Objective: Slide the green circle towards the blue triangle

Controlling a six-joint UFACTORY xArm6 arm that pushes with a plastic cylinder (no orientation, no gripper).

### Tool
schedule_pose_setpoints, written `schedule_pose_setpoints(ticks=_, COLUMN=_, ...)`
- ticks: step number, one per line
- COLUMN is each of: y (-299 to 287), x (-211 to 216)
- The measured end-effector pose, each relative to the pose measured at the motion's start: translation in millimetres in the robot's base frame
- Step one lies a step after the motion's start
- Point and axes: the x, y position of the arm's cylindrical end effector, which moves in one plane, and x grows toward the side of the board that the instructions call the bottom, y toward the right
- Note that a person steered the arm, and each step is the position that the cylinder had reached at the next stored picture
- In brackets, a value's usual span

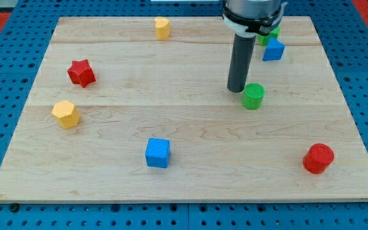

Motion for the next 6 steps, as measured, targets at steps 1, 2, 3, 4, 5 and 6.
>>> schedule_pose_setpoints(ticks=1, y=-27, x=13)
schedule_pose_setpoints(ticks=2, y=-52, x=42)
schedule_pose_setpoints(ticks=3, y=0, x=69)
schedule_pose_setpoints(ticks=4, y=17, x=53)
schedule_pose_setpoints(ticks=5, y=17, x=11)
schedule_pose_setpoints(ticks=6, y=17, x=-19)
